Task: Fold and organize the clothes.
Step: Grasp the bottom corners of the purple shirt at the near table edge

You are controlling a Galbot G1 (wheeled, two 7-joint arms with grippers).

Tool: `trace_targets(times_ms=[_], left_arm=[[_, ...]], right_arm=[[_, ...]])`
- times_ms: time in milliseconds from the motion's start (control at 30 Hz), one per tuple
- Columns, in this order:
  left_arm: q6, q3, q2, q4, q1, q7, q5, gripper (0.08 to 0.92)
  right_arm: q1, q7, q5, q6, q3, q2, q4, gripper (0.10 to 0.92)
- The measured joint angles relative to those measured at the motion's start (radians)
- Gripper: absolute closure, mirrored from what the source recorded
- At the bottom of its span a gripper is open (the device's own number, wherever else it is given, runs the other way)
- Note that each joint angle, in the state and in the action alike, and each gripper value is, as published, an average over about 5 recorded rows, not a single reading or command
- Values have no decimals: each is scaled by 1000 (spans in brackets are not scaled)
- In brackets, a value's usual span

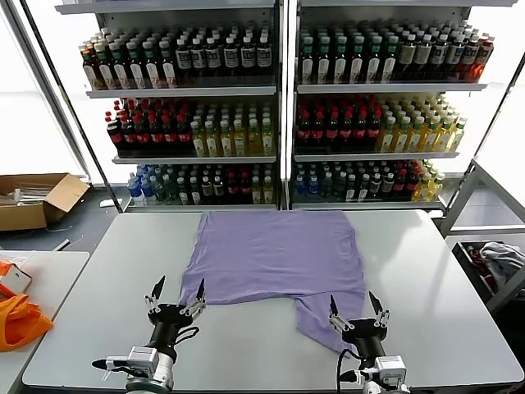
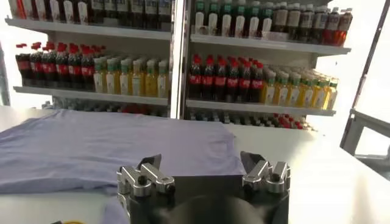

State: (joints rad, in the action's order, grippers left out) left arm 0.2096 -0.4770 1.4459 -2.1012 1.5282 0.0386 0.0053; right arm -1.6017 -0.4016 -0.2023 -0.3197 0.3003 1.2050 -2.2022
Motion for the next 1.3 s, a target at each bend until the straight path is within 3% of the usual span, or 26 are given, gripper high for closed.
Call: trace_targets(times_ms=[800, 1300], left_arm=[[217, -12, -111, 105, -105, -6, -103, 177], [264, -12, -138, 140, -145, 3, -165, 177]], right_arm=[[-53, -82, -1, -57, -57, 17, 0, 203], [-68, -112, 30, -67, -89, 47, 20, 203]])
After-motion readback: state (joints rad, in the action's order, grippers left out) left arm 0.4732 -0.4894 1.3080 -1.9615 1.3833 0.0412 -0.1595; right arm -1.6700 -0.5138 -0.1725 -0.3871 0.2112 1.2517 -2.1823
